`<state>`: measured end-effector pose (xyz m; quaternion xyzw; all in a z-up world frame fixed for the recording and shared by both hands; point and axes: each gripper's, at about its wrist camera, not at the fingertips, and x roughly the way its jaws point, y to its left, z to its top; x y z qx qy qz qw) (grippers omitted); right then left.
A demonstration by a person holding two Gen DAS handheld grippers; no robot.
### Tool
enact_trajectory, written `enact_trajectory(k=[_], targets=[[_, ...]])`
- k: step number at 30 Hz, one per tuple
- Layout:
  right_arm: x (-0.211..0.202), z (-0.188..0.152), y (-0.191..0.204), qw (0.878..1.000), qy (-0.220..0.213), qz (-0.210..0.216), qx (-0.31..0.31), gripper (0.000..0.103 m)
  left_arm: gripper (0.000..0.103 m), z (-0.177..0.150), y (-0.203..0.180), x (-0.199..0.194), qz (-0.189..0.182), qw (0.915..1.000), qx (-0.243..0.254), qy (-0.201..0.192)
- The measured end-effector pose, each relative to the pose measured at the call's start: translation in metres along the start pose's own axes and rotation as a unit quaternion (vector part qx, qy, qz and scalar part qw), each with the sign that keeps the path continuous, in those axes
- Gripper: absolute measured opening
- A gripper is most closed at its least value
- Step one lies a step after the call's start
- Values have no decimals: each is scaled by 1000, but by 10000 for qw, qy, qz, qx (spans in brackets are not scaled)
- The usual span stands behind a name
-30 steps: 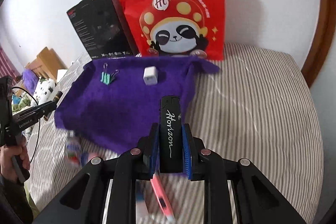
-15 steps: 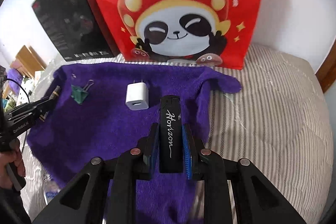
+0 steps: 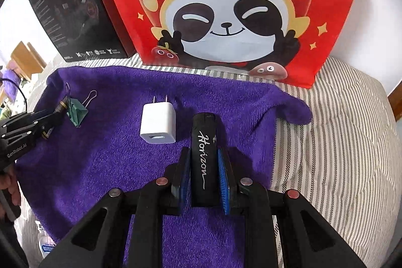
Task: Organize rigid objects
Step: 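Carry both boxes onto the purple towel while both tools open to release, then grasp the clear candy bottle with the left tool while the right tool grasps the pink pen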
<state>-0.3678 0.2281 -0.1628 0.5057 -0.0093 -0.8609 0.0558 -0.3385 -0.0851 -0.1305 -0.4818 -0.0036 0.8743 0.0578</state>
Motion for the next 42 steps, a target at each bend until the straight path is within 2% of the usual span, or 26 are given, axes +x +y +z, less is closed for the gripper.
enact_trajectory(k=[4, 9, 14, 16, 19, 20, 21, 22, 23, 25, 27, 28, 30, 37, 42], targets=[[1, -1, 0, 9998, 15, 0, -222, 23, 23, 0, -5, 1, 99, 9994, 318, 55], [0, 1, -3, 9993, 126, 136, -323, 24, 25, 2, -4, 1, 48, 9989, 428, 169], [-3, 0, -3, 9989, 295, 218, -303, 28, 40, 0, -1, -2, -144, 9989, 372, 263], [-6, -1, -2, 9988, 352, 182, -272, 28, 52, -2, -2, -4, -162, 9987, 368, 314], [-20, -6, -3, 9990, 337, 241, -184, 29, 55, -6, -3, -14, -129, 9990, 293, 326], [-30, -10, -3, 9991, 238, 313, -169, 32, 56, -9, -2, -19, -154, 9992, 226, 297], [-39, -13, -3, 9991, 164, 348, -147, 42, 60, -13, -5, -24, -172, 9993, 176, 265], [-45, -16, -3, 9992, 117, 347, -127, 49, 66, -16, -4, -34, -204, 9996, 82, 193], [-55, -20, -1, 9994, 29, 318, -103, 60, 69, -19, -4, -42, -224, 9996, 27, 141], [-77, -31, 1, 9994, -162, 313, -67, 70, 83, -31, -4, -66, -242, 9997, -103, -1], [-92, -40, 2, 9992, -263, 301, -3, 88, 92, -34, 0, -78, -255, 9994, -199, -100], [-103, -49, 2, 9991, -321, 283, 48, 91, 97, -42, -1, -90, -260, 9992, -260, -157], [-118, -62, 1, 9989, -351, 293, 101, 101, 103, -56, 1, -107, -218, 9988, -359, -238], [-140, -119, 1, 9992, -214, 149, 316, 103, 103, -103, -33, -127, -48, 9938, -1086, -220], [-156, -163, -5, 9985, -161, 222, 471, 103, 103, -131, -53, -115, 241, 9914, -1285, -67]])
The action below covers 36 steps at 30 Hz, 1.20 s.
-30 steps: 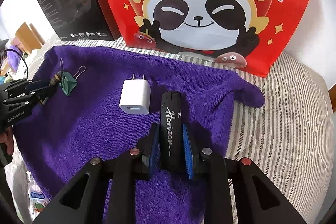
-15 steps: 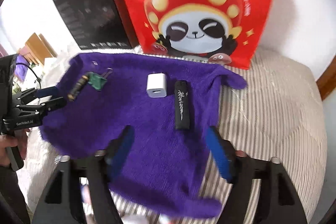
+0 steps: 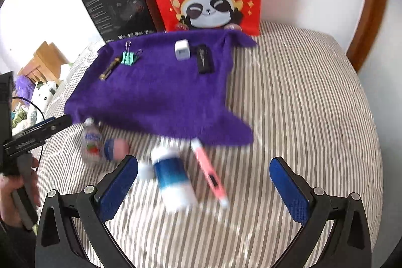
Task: Organize rigid objects
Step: 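Grasp the clear candy bottle with the left tool while the right tool grasps the pink pen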
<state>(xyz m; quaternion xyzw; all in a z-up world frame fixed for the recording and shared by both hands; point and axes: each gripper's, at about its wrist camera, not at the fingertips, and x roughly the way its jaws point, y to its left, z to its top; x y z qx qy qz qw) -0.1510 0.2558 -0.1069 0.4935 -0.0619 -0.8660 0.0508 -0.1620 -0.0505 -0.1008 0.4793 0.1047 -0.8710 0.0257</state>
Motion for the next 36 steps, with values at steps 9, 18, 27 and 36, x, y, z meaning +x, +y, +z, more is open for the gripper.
enact_trajectory(k=[9, 18, 27, 36], targets=[[-14, -52, -4, 9999, 95, 15, -81, 103, 103, -20, -19, 32, 616, 9979, 89, 179], [-7, -62, -17, 9998, 93, 105, 110, 103, 103, -37, -21, 26, 874, 9939, 663, 79], [5, -56, -22, 9999, -59, -34, 109, 103, 97, -41, -21, 31, 544, 9953, 798, -63], [27, -41, -34, 9993, -122, -322, -157, 101, 45, -39, -29, 25, 324, 9935, 1054, -299]])
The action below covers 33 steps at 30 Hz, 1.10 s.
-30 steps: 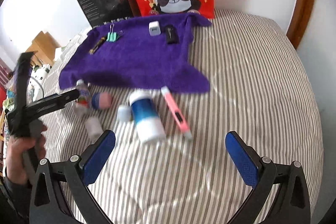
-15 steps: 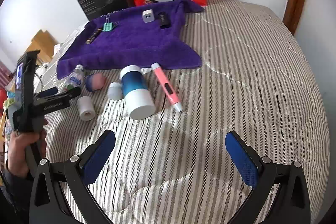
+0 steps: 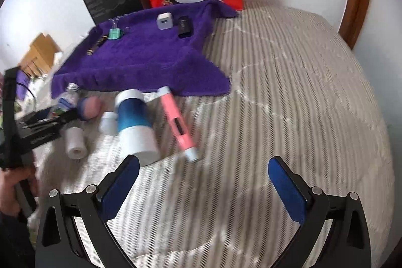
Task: Organize rigid objects
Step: 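Grasp the clear candy bottle with the left tool while the right tool grasps the pink pen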
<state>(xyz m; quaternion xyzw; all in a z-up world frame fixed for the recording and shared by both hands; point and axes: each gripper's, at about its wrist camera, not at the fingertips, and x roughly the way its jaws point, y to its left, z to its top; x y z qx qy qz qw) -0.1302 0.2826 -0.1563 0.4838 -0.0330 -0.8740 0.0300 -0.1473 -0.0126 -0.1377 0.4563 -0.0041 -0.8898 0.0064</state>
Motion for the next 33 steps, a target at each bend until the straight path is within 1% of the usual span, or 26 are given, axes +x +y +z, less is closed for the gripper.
enact_trajectory(k=[1, 5, 7, 9, 12, 14, 17, 18, 19, 20, 22, 24, 26, 28, 33], targets=[[1, 1, -2, 10000, -5, -7, -32, 101, 41, 1, -1, 0, -31, 10000, 45, -12], [3, 9, -7, 9997, -156, 67, -172, 101, 40, 1, 0, -1, -75, 9999, 34, -83], [11, 15, -5, 9993, -126, 101, -336, 99, 39, 0, 1, -1, -112, 9999, 36, -91], [19, 19, -2, 9986, -78, 220, -482, 90, 39, 1, 3, -1, -180, 9998, 16, -67], [33, 25, 2, 9975, 11, 442, -559, 78, 39, -1, 7, -3, -237, 9997, -13, -41], [37, 27, 8, 9968, -25, 355, -718, 78, 39, -3, 11, -5, -274, 9996, -55, -37], [39, 27, 19, 9943, -124, 322, -1011, 67, 39, -5, 18, -7, -311, 9995, -94, -17], [39, 26, 21, 9936, -156, 346, -1066, 60, 39, -5, 19, -7, -314, 9995, -102, -8], [39, 26, 24, 9926, -191, 416, -1125, 57, 39, -5, 22, -8, -332, 9994, -118, 3], [39, 26, 26, 9921, -202, 461, -1146, 49, 39, -5, 25, -8, -339, 9993, -130, 12], [38, 26, 28, 9918, -204, 482, -1169, 42, 39, -5, 29, -9, -356, 9992, -167, 18], [38, 27, 27, 9932, -167, 446, -1064, 23, 39, -5, 36, -12, -413, 9988, -257, 11], [38, 28, 26, 9937, -115, 445, -1020, 14, 39, -5, 41, -13, -480, 9984, -296, 15], [37, 29, 26, 9945, -65, 430, -949, 12, 39, -5, 45, -15, -518, 9981, -342, 13], [27, 25, 25, 9962, -29, 482, -724, 12, 39, -4, 54, -25, -623, 9973, -388, -51]])
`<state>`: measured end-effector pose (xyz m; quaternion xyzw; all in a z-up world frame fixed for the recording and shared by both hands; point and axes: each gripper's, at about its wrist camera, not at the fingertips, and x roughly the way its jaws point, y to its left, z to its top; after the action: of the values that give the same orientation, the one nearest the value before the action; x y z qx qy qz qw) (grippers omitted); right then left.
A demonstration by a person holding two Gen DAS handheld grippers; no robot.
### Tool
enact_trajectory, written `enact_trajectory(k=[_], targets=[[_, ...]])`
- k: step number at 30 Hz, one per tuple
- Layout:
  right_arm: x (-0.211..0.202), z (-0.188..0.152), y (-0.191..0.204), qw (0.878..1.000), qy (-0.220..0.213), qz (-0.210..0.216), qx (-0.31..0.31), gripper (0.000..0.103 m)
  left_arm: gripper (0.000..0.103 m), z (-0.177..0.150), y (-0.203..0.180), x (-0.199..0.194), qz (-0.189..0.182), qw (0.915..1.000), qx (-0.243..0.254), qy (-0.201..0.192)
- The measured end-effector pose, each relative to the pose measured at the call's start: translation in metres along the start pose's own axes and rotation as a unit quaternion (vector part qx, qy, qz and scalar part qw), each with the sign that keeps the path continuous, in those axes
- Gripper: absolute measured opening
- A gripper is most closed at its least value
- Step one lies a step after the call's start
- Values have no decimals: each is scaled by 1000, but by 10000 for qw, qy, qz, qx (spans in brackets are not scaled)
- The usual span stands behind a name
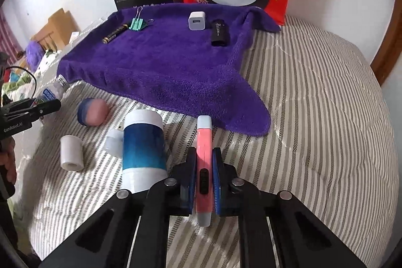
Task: Organize rigid objects
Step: 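Grasp the clear candy bottle with the left tool while the right tool grasps the pink pen, then carry the bottle and pen onto the purple towel while both tools open to release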
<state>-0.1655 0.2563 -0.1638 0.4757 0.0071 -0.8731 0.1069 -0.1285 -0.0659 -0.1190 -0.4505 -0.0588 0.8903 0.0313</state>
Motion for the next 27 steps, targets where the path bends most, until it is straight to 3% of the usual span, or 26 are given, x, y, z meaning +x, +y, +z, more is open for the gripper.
enact_trajectory(k=[11, 18, 27], targets=[[-32, 10, -11, 9988, -126, 91, 468, 12, 39, 31, 9, -21, -178, 9997, 32, -178], [-35, 52, -10, 9982, -284, 169, 492, 12, 39, 71, 10, -8, -268, 9994, 117, -182], [11, 116, 2, 9986, -185, 258, 416, 12, 39, 112, 17, 37, -335, 9991, 248, 19]])
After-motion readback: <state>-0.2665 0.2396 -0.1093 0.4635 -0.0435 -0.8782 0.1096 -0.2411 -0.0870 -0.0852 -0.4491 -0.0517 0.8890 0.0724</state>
